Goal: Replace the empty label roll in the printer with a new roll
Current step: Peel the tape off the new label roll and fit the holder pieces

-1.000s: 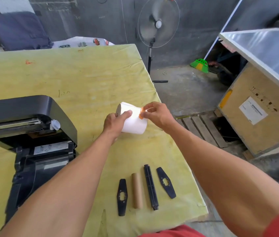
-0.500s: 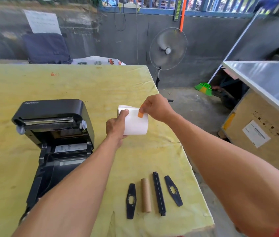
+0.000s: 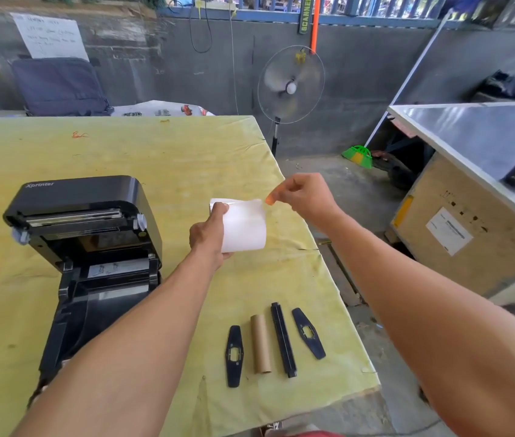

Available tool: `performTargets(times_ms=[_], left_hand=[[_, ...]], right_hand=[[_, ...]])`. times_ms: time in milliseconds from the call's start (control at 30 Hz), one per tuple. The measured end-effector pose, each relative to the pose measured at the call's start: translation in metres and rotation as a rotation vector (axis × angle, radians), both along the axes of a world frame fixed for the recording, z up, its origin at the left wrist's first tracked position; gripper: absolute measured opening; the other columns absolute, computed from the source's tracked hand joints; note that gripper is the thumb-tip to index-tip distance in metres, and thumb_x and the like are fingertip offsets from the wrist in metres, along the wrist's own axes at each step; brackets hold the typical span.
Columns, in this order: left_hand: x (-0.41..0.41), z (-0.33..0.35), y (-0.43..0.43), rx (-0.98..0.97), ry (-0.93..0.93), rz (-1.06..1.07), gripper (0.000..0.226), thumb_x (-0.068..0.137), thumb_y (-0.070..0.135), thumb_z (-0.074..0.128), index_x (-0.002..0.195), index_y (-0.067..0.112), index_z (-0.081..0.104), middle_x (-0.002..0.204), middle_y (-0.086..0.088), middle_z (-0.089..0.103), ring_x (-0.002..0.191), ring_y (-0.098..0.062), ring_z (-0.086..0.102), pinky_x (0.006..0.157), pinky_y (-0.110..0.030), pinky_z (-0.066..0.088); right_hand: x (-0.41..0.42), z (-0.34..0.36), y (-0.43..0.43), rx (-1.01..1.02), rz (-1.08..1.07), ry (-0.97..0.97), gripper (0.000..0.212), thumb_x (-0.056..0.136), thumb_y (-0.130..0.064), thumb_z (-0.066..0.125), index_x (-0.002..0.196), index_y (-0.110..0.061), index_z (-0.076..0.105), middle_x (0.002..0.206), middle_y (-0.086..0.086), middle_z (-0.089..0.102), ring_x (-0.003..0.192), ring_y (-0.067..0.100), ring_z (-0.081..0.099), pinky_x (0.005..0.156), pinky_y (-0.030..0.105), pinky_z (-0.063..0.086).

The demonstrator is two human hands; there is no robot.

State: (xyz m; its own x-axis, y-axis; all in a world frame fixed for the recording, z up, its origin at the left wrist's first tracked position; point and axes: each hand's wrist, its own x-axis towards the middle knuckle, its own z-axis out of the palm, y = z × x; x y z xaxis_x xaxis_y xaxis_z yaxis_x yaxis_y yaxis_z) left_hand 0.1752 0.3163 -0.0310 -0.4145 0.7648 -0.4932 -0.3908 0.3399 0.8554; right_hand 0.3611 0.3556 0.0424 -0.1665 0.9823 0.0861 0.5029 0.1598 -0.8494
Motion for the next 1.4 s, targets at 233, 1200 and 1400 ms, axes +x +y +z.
performTargets(times_ms=[233, 1200, 1400], left_hand=[[0.004, -0.012, 0.013, 0.007, 0.025, -0.014, 0.043, 0.062, 0.048, 0.070, 0.085, 0.014, 0.055, 0.091, -0.008, 0.062, 0.082, -0.030, 0.064, 0.065, -0.039, 0.057], [-0.009, -0.042, 0.034, -0.054, 0.006, 0.027, 0.042, 0.061, 0.047, 0.071, 0.086, 0.015, 0.060, 0.090, -0.007, 0.064, 0.079, -0.026, 0.066, 0.060, -0.036, 0.056], [-0.011, -0.030, 0.019, -0.025, 0.040, 0.003, 0.038, 0.065, 0.046, 0.071, 0.085, 0.015, 0.061, 0.089, -0.005, 0.065, 0.075, -0.023, 0.065, 0.058, -0.033, 0.053]], right_hand=[[0.035, -0.033, 0.019, -0.147, 0.007, -0.220, 0.019, 0.077, -0.003, 0.070, 0.064, -0.016, 0.075, 0.063, -0.014, 0.072, 0.057, -0.001, 0.058, 0.054, 0.018, 0.047], [0.006, -0.157, 0.040, -0.396, 0.045, -0.650, 0.048, 0.083, -0.038, 0.078, 0.113, -0.012, 0.052, 0.111, 0.010, 0.054, 0.095, 0.031, 0.057, 0.079, 0.040, 0.051], [0.001, -0.126, 0.043, -0.328, -0.054, -0.385, 0.026, 0.095, -0.029, 0.064, 0.114, -0.012, 0.063, 0.118, 0.011, 0.064, 0.100, 0.030, 0.062, 0.078, 0.036, 0.049]])
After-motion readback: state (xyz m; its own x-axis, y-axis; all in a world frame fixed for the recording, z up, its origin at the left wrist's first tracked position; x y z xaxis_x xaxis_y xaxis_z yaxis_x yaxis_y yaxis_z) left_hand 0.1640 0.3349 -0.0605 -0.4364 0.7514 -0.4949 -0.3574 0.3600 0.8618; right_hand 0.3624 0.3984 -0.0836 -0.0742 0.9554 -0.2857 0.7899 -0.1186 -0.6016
